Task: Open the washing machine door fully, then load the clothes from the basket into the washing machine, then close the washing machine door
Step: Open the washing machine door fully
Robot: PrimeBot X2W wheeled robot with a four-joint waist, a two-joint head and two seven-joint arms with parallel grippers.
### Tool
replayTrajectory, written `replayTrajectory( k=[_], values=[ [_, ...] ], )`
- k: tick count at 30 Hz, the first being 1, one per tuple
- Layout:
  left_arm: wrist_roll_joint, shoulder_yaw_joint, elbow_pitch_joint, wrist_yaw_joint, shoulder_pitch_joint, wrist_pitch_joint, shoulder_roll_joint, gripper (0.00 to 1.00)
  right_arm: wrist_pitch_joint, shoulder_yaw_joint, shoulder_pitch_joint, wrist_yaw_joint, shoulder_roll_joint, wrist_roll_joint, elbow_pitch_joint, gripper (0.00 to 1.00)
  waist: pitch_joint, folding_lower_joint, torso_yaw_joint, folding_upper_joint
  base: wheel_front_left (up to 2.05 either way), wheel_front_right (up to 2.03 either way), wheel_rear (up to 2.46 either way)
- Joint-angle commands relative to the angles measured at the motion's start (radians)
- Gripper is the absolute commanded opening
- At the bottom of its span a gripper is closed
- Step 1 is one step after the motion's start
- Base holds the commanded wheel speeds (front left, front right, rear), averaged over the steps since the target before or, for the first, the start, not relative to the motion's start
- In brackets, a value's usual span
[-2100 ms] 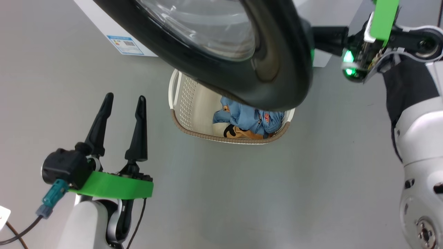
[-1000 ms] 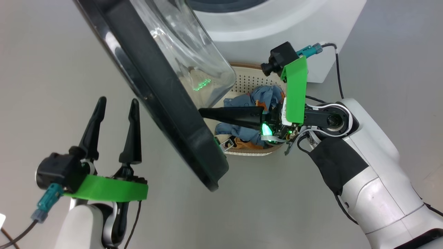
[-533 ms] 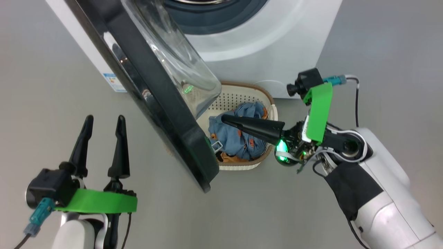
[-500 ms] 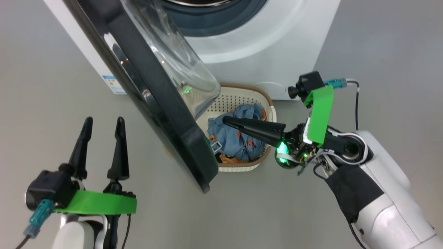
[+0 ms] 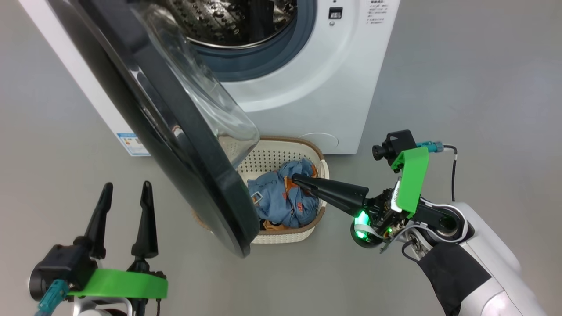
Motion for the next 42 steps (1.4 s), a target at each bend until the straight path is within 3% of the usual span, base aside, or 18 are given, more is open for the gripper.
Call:
replayTrajectory(
  k=[1,21,22,23,24,25,34,42],
  values=[
    [0.012,0.035,-0.023,-0.002,-0.003,-0.005,0.020,1.00,-0.012,0.012,0.016,0.002,0.004,0.016,-0.032,0.00,-0.019,-0.0001,-0.017,0.0000,0.00,0.00,0.00],
    [0.006,0.045,-0.018,-0.002,0.039,-0.005,0.018,1.00,-0.124,0.006,0.127,0.002,-0.036,0.087,-0.107,0.00,-0.073,-0.0001,-0.050,0.0000,0.00,0.00,0.00],
    [0.007,0.046,-0.019,-0.002,0.040,-0.005,0.018,1.00,-0.135,0.002,0.132,0.002,-0.038,0.085,-0.112,0.04,-0.074,-0.0001,-0.052,0.0000,0.00,0.00,0.00],
    [0.007,0.047,-0.020,-0.002,0.041,-0.005,0.018,1.00,-0.143,0.000,0.137,0.002,-0.039,0.082,-0.116,0.38,-0.074,-0.0001,-0.054,0.0000,0.00,0.00,0.00],
    [0.008,0.048,-0.020,-0.002,0.043,-0.005,0.018,1.00,-0.149,-0.001,0.142,0.002,-0.040,0.078,-0.122,0.59,-0.075,-0.0001,-0.056,0.0000,0.00,0.00,0.00],
    [0.008,0.048,-0.021,-0.002,0.044,-0.005,0.017,1.00,-0.156,-0.003,0.147,0.002,-0.041,0.074,-0.127,1.00,-0.075,-0.0001,-0.058,0.0000,0.00,0.00,0.00],
    [0.006,0.054,-0.021,-0.002,0.053,-0.005,0.017,1.00,-0.243,-0.049,0.184,0.002,-0.034,-0.001,-0.186,1.00,-0.073,-0.0001,-0.074,0.0000,0.00,0.00,0.00],
    [0.006,0.053,-0.020,-0.002,0.046,-0.005,0.016,1.00,-0.499,-0.138,0.190,0.002,-0.012,-0.266,-0.217,1.00,-0.064,-0.0001,-0.080,0.0000,0.00,0.00,0.00]
  ],
)
